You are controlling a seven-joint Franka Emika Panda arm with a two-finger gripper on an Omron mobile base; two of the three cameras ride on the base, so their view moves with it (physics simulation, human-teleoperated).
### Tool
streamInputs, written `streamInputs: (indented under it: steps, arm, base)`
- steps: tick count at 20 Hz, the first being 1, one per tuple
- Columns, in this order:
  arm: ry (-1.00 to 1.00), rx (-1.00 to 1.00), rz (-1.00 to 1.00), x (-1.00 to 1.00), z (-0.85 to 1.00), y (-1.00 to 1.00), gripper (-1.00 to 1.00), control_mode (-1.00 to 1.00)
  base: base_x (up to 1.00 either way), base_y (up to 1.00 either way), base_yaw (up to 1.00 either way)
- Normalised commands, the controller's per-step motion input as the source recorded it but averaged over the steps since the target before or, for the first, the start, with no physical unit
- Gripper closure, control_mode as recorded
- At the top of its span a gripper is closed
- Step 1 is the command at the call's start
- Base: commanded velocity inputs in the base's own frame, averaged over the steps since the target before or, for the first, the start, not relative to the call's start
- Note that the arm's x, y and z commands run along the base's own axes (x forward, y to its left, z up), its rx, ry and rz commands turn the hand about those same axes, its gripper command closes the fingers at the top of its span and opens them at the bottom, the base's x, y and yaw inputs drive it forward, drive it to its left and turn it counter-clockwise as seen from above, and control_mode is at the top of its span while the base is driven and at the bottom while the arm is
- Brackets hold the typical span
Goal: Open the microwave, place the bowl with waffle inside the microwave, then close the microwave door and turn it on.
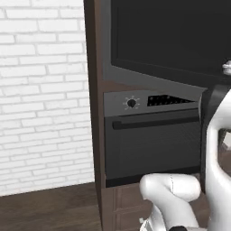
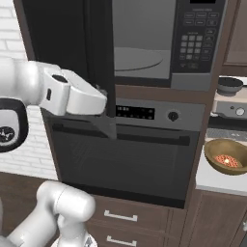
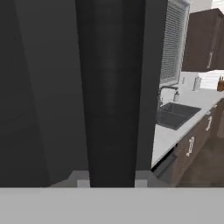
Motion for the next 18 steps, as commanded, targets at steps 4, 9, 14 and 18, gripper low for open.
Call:
streamInputs:
  steps: [4, 9, 14, 18]
  arm:
    - [-0.01, -0.12, -0.26, -1.00, -0.13, 0.71, 1.00, -1.00]
    - [-0.02, -0.19, -0.22, -1.00, -0.30, 0.95, 1.00, -1.00]
    - [0.03, -0.22, -0.12, -0.31, -0.32, 0.94, -1.00, -1.00]
    - [0.00, 0.00, -0.01, 0.33, -0.05, 0.16, -1.00, -1.00]
  base:
    - [0.00, 0.00, 0.00]
    - [0.00, 0.00, 0.00]
    - [0.00, 0.00, 0.00]
    - [0.00, 0.00, 0.00]
